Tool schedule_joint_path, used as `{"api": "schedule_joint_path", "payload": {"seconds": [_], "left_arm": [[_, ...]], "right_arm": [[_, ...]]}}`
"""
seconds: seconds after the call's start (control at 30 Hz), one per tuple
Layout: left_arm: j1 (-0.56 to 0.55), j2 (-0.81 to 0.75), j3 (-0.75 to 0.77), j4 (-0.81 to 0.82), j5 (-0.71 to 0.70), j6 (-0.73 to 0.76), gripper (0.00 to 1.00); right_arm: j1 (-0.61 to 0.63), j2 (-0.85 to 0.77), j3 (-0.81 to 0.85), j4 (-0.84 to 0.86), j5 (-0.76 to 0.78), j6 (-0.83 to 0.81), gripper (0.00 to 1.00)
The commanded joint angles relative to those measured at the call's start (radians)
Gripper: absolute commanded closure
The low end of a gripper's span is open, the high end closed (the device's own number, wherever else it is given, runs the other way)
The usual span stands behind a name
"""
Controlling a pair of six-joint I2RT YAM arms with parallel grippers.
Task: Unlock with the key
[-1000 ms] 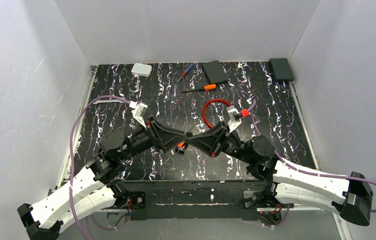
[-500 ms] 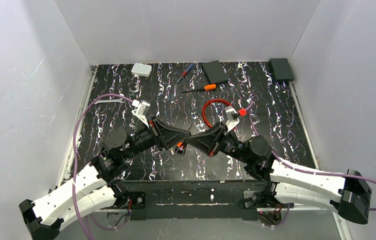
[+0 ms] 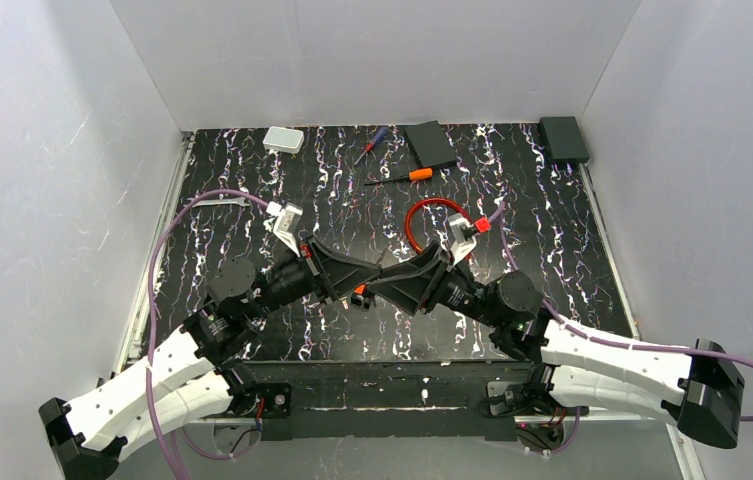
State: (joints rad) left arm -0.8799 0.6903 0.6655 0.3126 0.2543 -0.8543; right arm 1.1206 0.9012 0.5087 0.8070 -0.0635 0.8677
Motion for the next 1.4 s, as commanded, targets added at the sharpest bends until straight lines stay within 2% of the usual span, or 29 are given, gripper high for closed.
{"api": "schedule_joint_path", "payload": {"seconds": [0.0, 0.1, 0.2, 0.3, 0.47, 0.57, 0.7, 0.87, 1.13, 1.37], "left_arm": [[-0.005, -0.022, -0.007, -0.032, 0.002, 0.01, 1.0], [-0.005, -0.037, 0.02, -0.139, -0.009, 0.038, 1.0], [-0.005, -0.048, 0.071, -0.316, -0.047, 0.085, 1.0], [-0.005, -0.053, 0.126, -0.518, -0.083, 0.129, 1.0], [-0.005, -0.073, 0.143, -0.734, -0.159, 0.121, 1.0], [-0.005, -0.074, 0.133, -0.821, -0.189, 0.09, 1.0], [-0.005, -0.103, 0.078, -0.844, -0.197, 0.052, 1.0], [-0.004, -0.108, 0.054, -0.895, -0.233, 0.088, 1.0], [-0.006, 0.062, 0.228, -1.054, -0.37, 0.327, 1.0], [-0.004, 0.108, 0.282, -1.095, -0.485, 0.559, 1.0]], "right_arm": [[0.004, -0.06, 0.04, -0.122, -0.002, -0.07, 0.31], [0.004, -0.124, 0.064, -0.245, 0.011, -0.137, 0.22], [0.004, -0.175, 0.122, -0.458, 0.034, -0.239, 0.19], [0.004, -0.216, 0.159, -0.67, 0.175, -0.269, 0.19], [0.004, -0.24, 0.164, -0.893, 0.333, -0.222, 0.17], [0.004, -0.219, 0.159, -0.963, 0.411, -0.148, 0.16], [0.004, -0.139, 0.184, -1.038, 0.468, -0.102, 0.16], [0.004, 0.0, 0.26, -1.142, 0.566, -0.071, 0.18], [0.004, 0.212, 0.395, -1.269, 0.745, -0.034, 0.14], [0.004, 0.301, 0.437, -1.254, 0.7, -0.103, 0.03]]}}
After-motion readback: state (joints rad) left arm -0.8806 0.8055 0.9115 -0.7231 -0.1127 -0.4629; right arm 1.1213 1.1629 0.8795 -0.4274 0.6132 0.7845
